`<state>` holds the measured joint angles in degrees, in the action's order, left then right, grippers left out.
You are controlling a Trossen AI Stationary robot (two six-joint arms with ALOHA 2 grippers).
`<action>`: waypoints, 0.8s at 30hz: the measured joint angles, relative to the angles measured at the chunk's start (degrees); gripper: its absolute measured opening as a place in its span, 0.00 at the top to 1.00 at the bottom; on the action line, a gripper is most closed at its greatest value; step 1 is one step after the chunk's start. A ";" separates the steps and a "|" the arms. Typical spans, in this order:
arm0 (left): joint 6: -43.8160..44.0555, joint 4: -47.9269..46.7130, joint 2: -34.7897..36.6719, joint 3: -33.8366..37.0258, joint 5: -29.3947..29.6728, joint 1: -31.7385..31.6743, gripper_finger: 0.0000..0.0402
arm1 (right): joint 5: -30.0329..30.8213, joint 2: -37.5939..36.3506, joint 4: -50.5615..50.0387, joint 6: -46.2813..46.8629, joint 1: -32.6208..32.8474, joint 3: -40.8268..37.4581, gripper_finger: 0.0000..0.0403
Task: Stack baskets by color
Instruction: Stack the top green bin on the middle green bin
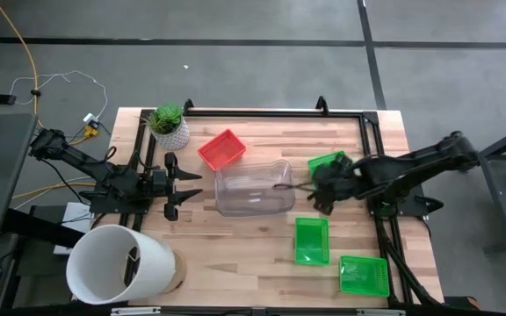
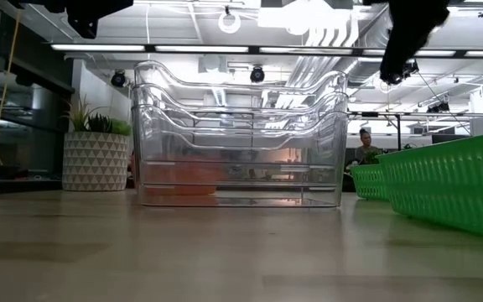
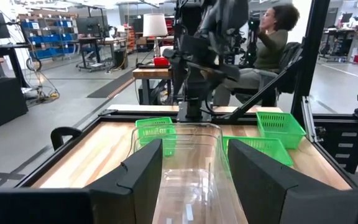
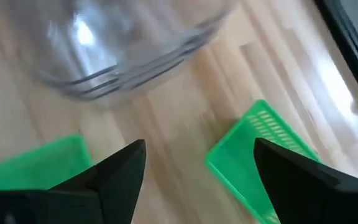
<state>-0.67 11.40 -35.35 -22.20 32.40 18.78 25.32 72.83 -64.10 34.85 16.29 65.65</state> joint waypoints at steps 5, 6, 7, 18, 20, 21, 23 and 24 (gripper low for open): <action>1.04 0.00 0.00 0.00 0.00 -0.01 0.57 | 11.27 -11.18 7.22 13.04 -0.27 -12.76 0.29; 1.41 0.00 0.00 0.00 0.00 -0.02 0.57 | 13.48 -12.72 8.10 15.85 -0.46 -14.79 0.29; 1.57 0.00 0.00 0.00 0.00 0.00 0.57 | 15.14 -14.06 8.82 18.67 -0.80 -16.64 0.29; 1.54 0.11 0.00 0.00 0.29 0.00 0.57 | 12.15 -15.91 11.66 26.07 -5.11 -24.17 0.29; 1.53 0.11 0.00 0.00 0.40 0.00 0.57 | 12.16 -15.86 13.03 25.20 -5.11 -24.17 0.29; 1.53 0.11 0.00 0.00 0.42 0.01 0.57 | 12.18 -15.88 13.48 25.01 -5.11 -24.17 0.29; 1.53 0.09 0.00 0.00 0.42 0.01 0.57 | 12.18 -15.88 13.98 24.72 -5.15 -24.17 0.29; 1.53 0.11 0.00 0.00 0.41 -0.01 0.57 | 12.19 -15.88 13.97 24.79 -5.18 -24.17 0.29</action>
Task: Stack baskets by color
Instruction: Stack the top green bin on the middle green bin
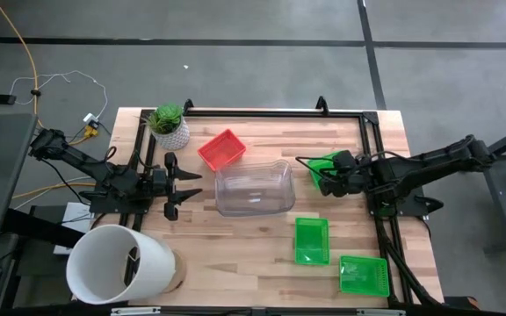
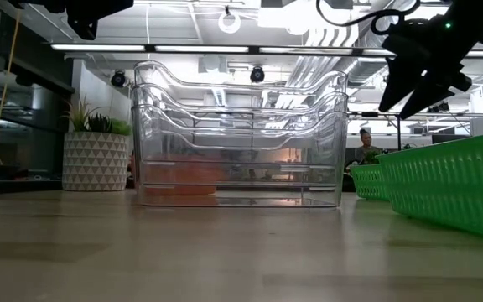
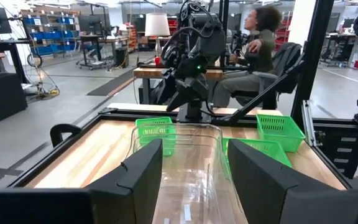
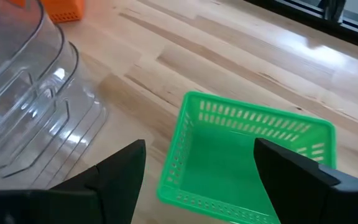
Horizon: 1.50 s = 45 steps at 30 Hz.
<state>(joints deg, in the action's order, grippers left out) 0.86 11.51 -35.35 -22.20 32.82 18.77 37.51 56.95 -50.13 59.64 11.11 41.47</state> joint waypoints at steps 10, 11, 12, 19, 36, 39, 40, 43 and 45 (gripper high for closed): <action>0.00 -0.02 0.00 0.00 0.00 0.00 0.57 | 0.76 0.00 -0.77 2.90 -0.39 0.00 0.29; -0.01 -0.02 0.00 0.00 0.00 0.02 0.57 | 0.96 0.01 -1.54 4.08 -0.89 0.00 0.29; 0.00 -0.02 0.00 0.00 0.00 0.01 0.57 | 1.26 0.04 -2.74 5.57 -1.62 0.00 0.29; 0.00 0.05 0.00 0.00 0.00 0.02 0.57 | 1.32 3.44 -11.85 9.50 -10.95 0.00 0.29; 0.50 0.23 0.00 0.00 -0.65 0.03 0.57 | -4.04 20.92 -9.06 -3.95 -28.37 0.00 0.29; 0.55 0.22 0.00 0.00 -0.65 0.04 0.57 | -4.10 22.30 -8.01 -4.95 -29.64 0.00 0.29; 0.66 0.22 0.00 0.00 -0.65 0.04 0.57 | -4.21 22.78 -7.60 -5.75 -30.11 -0.01 0.30; 0.66 0.20 0.00 0.00 -0.65 0.04 0.57 | -5.71 23.72 -5.00 -7.29 -31.51 -1.23 0.34; 0.66 0.15 0.00 0.00 -0.65 0.04 0.57 | -6.19 24.01 -3.71 -7.66 -32.35 -2.57 0.39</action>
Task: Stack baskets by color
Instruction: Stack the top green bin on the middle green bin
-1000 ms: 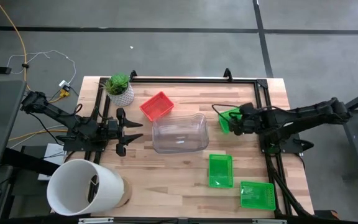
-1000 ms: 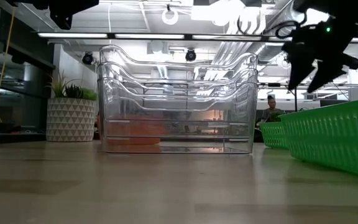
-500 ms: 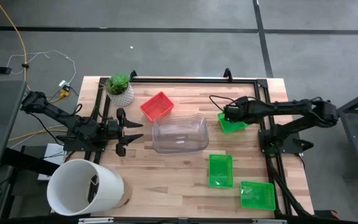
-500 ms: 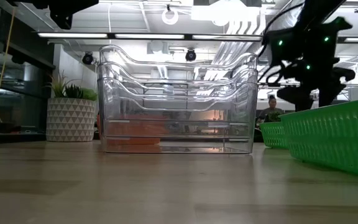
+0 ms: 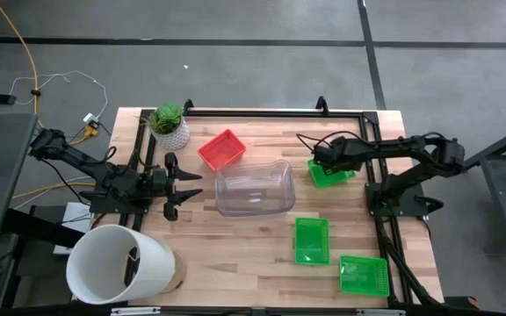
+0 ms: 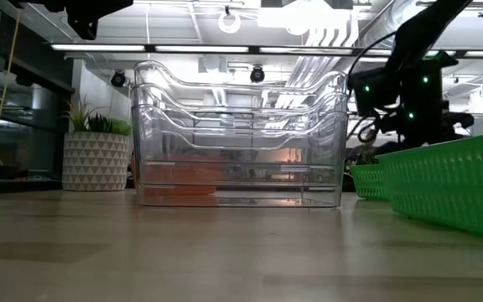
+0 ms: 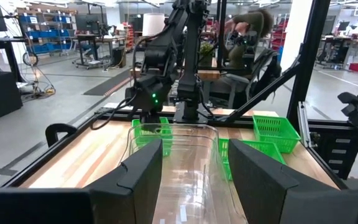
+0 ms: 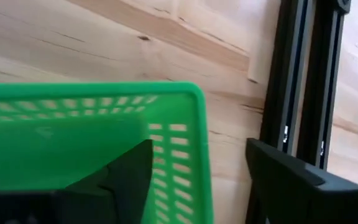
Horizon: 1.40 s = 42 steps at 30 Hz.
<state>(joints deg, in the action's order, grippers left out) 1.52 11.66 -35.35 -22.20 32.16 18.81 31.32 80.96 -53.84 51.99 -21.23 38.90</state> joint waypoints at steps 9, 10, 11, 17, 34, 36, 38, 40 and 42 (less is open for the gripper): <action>-0.17 0.01 0.00 0.00 0.04 -0.02 0.57 | 1.46 0.01 0.39 -0.40 -1.27 -2.44 0.73; -0.17 0.07 0.00 0.00 0.04 -0.02 0.57 | 1.58 0.01 0.38 -0.61 -1.27 -2.43 0.77; -0.17 0.11 0.00 0.00 0.04 -0.02 0.57 | 1.99 0.00 0.35 -0.85 -1.27 -2.44 0.82; -0.17 0.04 0.00 0.00 0.01 -0.02 0.57 | 2.64 -2.20 -1.70 -1.51 -0.62 -2.14 0.96; -0.15 -0.22 0.00 0.00 0.19 -0.02 0.57 | 9.04 -19.16 -27.74 -5.87 27.30 34.08 1.00; -0.15 -0.28 -0.02 0.00 0.20 -0.02 0.57 | 7.35 -18.05 -25.06 -13.54 32.25 37.16 1.00; -0.16 -0.29 -0.02 0.00 0.20 -0.02 0.57 | 4.34 -16.72 -21.88 -19.66 37.07 39.09 1.00; -0.17 -0.33 -0.02 0.00 0.20 -0.02 0.57 | -0.46 -15.22 -17.45 -24.63 40.91 40.55 1.00; -0.17 -0.34 -0.02 0.00 0.20 -0.02 0.57 | -6.31 -13.34 -14.63 -29.20 44.74 41.24 1.00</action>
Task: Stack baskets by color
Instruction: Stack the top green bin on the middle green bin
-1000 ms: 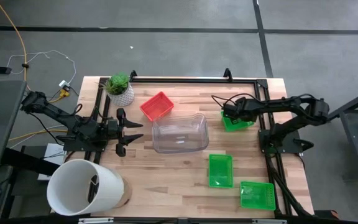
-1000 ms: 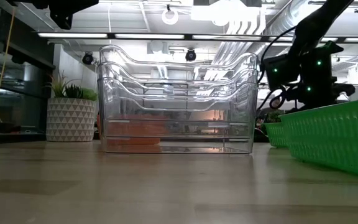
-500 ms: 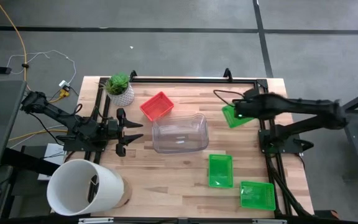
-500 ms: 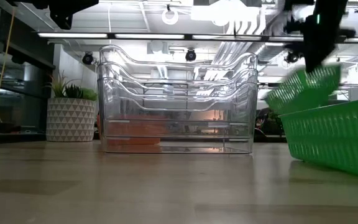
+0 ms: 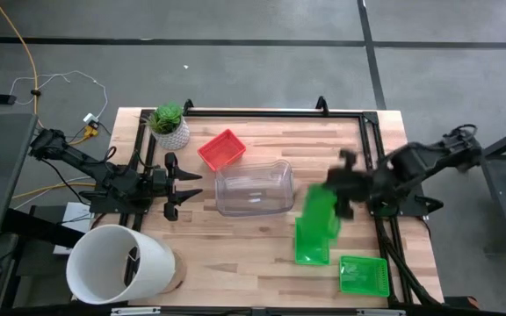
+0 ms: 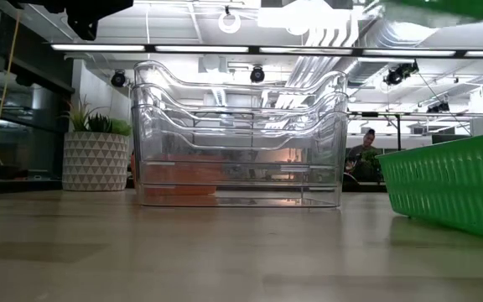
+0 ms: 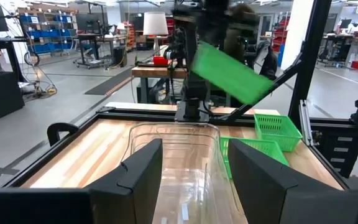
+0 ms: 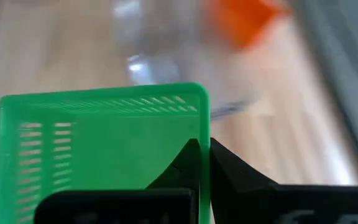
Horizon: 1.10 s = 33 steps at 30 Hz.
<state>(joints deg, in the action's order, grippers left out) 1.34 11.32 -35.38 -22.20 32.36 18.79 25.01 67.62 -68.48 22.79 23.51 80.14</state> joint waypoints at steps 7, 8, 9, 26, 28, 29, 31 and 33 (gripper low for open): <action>0.04 -0.46 0.00 0.00 0.00 0.00 0.57 | -6.75 7.27 3.79 -2.28 9.36 -2.91 1.00; 0.06 -0.46 0.00 0.00 0.00 0.00 0.57 | -6.88 8.43 4.19 -2.52 9.80 -3.91 1.00; 0.14 -0.46 0.00 0.00 0.04 0.00 0.57 | -7.08 9.40 4.53 -2.85 9.95 -4.86 1.00; 0.00 -0.46 -0.11 0.00 1.55 0.00 0.57 | -12.01 11.53 18.41 -7.39 2.28 -14.89 1.00; 0.01 -0.58 -0.11 0.00 1.55 0.00 0.57 | -12.14 11.51 19.86 -7.29 2.29 -16.25 1.00; 0.06 -0.63 -0.13 0.00 1.55 0.00 0.57 | -12.24 11.51 20.25 -7.26 2.37 -16.90 1.00; 0.16 -0.67 -0.35 0.00 1.55 0.00 0.57 | -13.06 11.51 22.08 -6.58 2.51 -18.37 1.00; 0.51 -0.79 -0.53 0.00 1.55 0.00 0.57 | -14.10 11.51 23.66 -6.08 2.53 -19.61 1.00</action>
<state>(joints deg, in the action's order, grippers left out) 1.85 10.52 -35.91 -22.20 33.91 18.79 10.91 79.13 -44.81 16.71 26.04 60.53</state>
